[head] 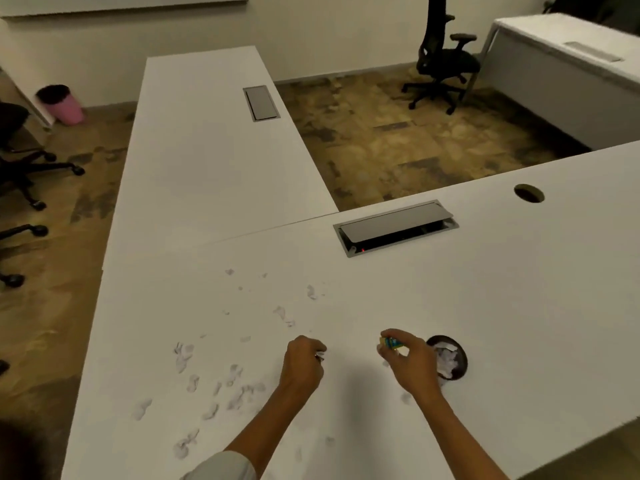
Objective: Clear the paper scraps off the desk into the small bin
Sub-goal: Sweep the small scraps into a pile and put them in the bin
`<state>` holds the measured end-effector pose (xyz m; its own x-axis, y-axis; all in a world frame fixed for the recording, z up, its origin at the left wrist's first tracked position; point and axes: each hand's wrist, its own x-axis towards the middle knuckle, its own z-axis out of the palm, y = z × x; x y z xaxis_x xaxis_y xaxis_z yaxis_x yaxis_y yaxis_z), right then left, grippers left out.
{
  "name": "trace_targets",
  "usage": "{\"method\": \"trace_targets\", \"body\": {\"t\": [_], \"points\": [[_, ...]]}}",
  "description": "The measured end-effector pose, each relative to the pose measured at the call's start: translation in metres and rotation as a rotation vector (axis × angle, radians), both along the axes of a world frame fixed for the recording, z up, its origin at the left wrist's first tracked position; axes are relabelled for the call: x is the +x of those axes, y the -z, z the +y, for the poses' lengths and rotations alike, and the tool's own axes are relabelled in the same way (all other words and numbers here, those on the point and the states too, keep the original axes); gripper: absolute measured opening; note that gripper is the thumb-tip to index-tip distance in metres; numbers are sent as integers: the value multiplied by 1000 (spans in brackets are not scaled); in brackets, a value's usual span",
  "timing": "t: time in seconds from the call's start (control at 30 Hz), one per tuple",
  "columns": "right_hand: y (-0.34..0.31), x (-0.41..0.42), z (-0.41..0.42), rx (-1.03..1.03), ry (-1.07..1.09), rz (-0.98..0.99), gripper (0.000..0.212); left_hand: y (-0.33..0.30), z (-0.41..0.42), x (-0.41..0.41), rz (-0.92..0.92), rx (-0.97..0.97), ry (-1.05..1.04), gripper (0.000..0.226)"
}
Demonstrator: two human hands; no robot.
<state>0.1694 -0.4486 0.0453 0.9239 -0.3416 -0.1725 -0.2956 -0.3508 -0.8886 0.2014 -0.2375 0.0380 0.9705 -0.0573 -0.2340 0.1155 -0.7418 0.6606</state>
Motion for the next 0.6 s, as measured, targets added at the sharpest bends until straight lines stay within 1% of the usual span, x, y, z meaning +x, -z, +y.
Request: {"method": "trace_targets", "body": {"t": [0.03, 0.1, 0.17, 0.3, 0.4, 0.5, 0.6], "points": [[-7, -4, -16, -7, 45, -11, 18, -2, -18, 0, 7, -10, 27, 25], [-16, -12, -47, -102, 116, -52, 18, -6, -51, -3, 28, -48, 60, 23], [-15, -19, -71, -163, 138, -67, 21, -13, -84, -5, 41, -86, 73, 23], [-7, -28, -96, -228, 33, 60, 30, -25, -140, -7, 46, -153, 122, 23], [-8, -33, -108, -271, 9, 29, 33, -34, -168, -6, 53, -195, 166, 23], [-13, -40, -120, -259, 82, -15, 35, -41, -188, -7, 80, -220, 226, 24], [-18, -50, -132, -222, 124, -24, 35, -44, -201, -6, 123, -207, 333, 33]]}}
